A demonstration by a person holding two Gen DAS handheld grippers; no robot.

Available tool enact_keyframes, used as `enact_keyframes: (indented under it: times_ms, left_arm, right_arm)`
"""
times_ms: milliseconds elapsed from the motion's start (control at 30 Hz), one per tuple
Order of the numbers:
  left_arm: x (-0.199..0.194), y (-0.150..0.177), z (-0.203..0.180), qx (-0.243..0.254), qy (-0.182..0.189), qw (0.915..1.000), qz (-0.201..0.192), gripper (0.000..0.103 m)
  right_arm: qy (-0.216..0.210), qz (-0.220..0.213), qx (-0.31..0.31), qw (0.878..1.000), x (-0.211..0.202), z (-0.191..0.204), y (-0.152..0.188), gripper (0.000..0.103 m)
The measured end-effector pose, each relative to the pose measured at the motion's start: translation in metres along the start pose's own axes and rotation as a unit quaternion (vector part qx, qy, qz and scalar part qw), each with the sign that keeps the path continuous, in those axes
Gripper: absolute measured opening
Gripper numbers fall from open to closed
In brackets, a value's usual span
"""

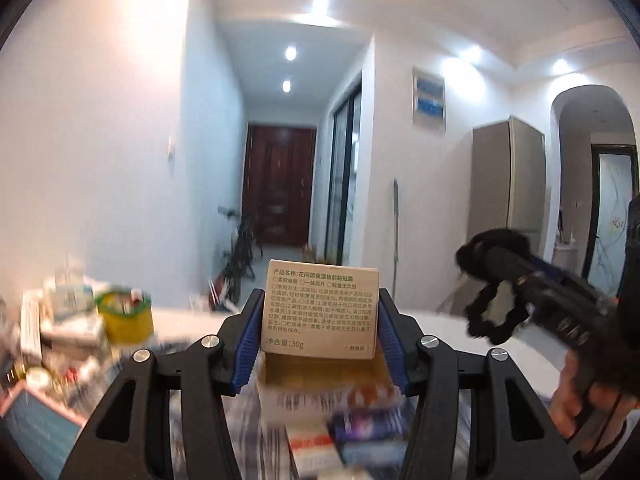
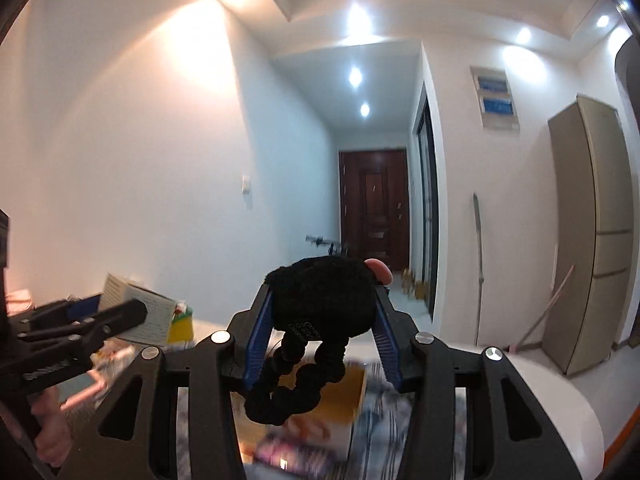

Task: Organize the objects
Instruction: 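Carry the cream box with the left tool over the open cardboard box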

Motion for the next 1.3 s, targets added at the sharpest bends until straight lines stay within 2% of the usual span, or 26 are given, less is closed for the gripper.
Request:
enact_keyframes:
  times_ms: [67,100,133,267,367,467,567,667,733,933,1133,1300]
  left_arm:
    - [0.008,-0.018,-0.008,0.032,-0.007,0.9994,-0.009,0.056]
    - [0.014,-0.023,-0.007,0.036,-0.023,0.9991,-0.010,0.056]
    - [0.018,-0.029,-0.006,0.029,-0.034,0.9989,-0.013,0.056]
    - [0.031,-0.052,0.003,-0.010,-0.013,0.9995,-0.028,0.056]
    - [0.031,-0.066,0.008,-0.015,-0.006,0.9987,-0.049,0.056]
    - [0.031,-0.063,0.016,-0.009,-0.023,0.9980,-0.058,0.056]
    - [0.042,-0.058,0.015,0.007,-0.027,0.9988,-0.041,0.056]
    - [0.057,-0.057,0.014,0.018,-0.044,0.9983,-0.034,0.056]
    - [0.068,-0.054,0.016,0.020,-0.050,0.9983,-0.020,0.056]
    - [0.097,-0.044,0.022,0.008,-0.043,0.9981,0.044,0.056]
    - [0.138,-0.023,0.023,-0.006,-0.020,0.9908,0.134,0.056]
    - [0.172,-0.004,0.026,-0.005,-0.035,0.9846,0.171,0.056]
  right_arm:
    - [0.005,-0.024,0.003,1.000,0.008,0.002,-0.012,0.046]
    - [0.006,-0.035,0.006,0.999,0.013,0.003,-0.017,0.046]
    - [0.005,-0.041,0.008,0.999,0.016,0.004,-0.021,0.046]
    - [0.013,-0.059,0.019,0.998,0.029,0.001,-0.041,0.046]
    - [0.010,-0.047,0.009,0.999,0.039,0.000,-0.062,0.046]
    - [0.010,-0.050,0.015,0.999,0.043,-0.007,-0.071,0.046]
    - [0.015,-0.062,0.023,0.998,0.049,-0.014,-0.058,0.046]
    - [0.004,-0.019,0.022,1.000,0.067,-0.011,-0.048,0.046]
    - [-0.015,-0.010,0.036,0.999,0.071,-0.013,-0.046,0.046]
    - [0.011,0.029,0.037,0.999,0.082,-0.022,-0.036,0.046]
    - [-0.004,0.080,0.046,0.996,0.103,-0.021,-0.015,0.046]
    - [-0.002,0.107,0.029,0.994,0.122,-0.012,0.005,0.046]
Point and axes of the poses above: each gripper's, at about its wrist camera, not at the fingertips, and x roughly the way its jaws point, z to its left, y to its underside, the point moved 6 cm from there along x, roughly the way its jaws point, and after that the axes turned 10 degrees about z, right-handed, at the moved point
